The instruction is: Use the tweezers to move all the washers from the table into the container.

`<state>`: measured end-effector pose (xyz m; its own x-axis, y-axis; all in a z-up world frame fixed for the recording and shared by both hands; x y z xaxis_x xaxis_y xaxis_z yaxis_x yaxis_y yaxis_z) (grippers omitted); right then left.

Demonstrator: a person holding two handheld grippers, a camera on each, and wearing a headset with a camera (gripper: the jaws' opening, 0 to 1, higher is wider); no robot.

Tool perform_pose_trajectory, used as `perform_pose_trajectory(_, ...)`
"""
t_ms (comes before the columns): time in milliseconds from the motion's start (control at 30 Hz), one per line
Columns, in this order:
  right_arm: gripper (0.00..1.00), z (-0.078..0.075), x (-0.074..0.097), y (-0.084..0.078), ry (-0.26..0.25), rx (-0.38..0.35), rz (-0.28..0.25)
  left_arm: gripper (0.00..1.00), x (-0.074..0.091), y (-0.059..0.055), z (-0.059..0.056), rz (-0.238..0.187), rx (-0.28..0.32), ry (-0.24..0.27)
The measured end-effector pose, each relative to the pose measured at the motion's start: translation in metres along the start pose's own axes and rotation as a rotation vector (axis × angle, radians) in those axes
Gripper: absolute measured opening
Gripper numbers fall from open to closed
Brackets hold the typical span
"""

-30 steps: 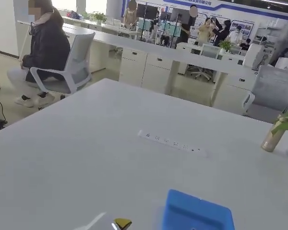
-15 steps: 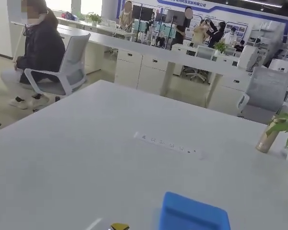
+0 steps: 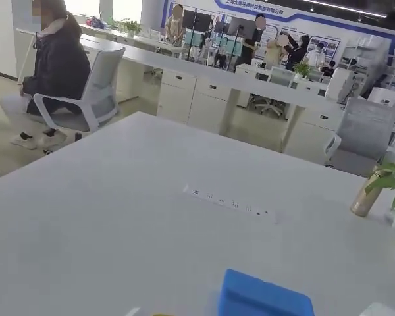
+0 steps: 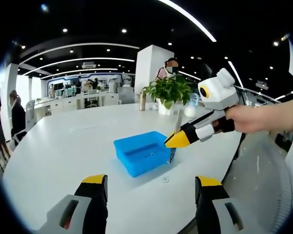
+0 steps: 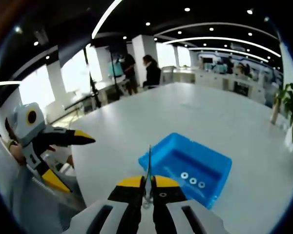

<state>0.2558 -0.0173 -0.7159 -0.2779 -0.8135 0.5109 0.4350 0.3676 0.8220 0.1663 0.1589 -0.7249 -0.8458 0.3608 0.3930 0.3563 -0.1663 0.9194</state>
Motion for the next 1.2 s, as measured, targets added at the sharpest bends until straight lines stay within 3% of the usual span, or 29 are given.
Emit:
perform_pose_trajectory(400,0.03,-0.018,-0.003,0.029,0.002,0.063,-0.019,0.72,-0.001,-0.001,0.0,0.008,-0.008,0.0)
perform_pose_trajectory(1200,0.03,-0.034,-0.023,0.052,0.011,0.095,-0.016,0.7,-0.004,-0.004,0.002,0.028,-0.026,0.006)
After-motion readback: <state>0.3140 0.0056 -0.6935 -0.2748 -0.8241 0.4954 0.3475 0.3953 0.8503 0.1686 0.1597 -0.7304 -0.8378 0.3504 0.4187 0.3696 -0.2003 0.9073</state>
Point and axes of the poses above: the centre of the closed fingertips' face, and the gripper's own axes: x roughly backward along the fingers, z roughly to its left, y roughly out of its top, the point moved 8 cm from there along x, roughly backward along the fingers, and after that the axes turned 12 degrees about y, right-handed, at the moved point
